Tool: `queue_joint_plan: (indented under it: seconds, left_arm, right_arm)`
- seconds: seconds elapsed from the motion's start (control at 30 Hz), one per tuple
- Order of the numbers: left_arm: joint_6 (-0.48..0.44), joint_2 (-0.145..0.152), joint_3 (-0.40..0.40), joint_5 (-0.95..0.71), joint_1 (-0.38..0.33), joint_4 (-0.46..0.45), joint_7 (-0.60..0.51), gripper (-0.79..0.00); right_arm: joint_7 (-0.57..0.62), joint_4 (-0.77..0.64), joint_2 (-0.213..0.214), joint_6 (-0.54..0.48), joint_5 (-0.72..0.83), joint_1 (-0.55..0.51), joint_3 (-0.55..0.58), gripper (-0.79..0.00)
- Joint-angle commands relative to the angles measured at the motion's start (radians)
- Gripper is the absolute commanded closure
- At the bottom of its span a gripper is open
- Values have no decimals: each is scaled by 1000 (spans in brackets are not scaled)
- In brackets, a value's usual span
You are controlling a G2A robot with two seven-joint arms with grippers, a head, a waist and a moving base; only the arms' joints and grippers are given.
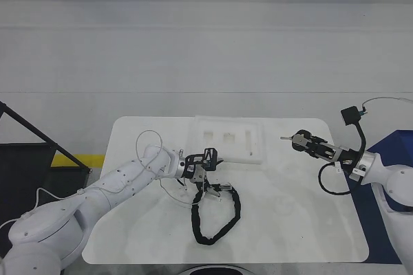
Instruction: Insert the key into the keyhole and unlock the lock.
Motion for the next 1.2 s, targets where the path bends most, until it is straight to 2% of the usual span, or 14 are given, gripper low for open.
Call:
queue_joint_plan:
  seconds: [0.0,0.47,0.6,0.73,0.97,1.17]
  left_arm:
    - [0,0,0,-1,0,0,0,-785]
    - [0,0,0,-1,0,0,0,-785]
    - [51,0,-15,10,29,-14,-30,-785]
    - [51,-4,-11,71,56,-6,10,-785]
    - [106,-29,-1,187,81,47,102,-785]
    - [108,-63,8,239,82,112,166,-785]
  right_arm:
    - [0,0,0,0,0,0,0,0]
    - [0,0,0,0,0,0,0,0]
    - [0,0,0,0,0,0,0,0]
    - [0,0,0,0,0,0,0,0]
    - [0,0,0,0,0,0,0,0]
    - [0,0,0,0,0,0,0,0]
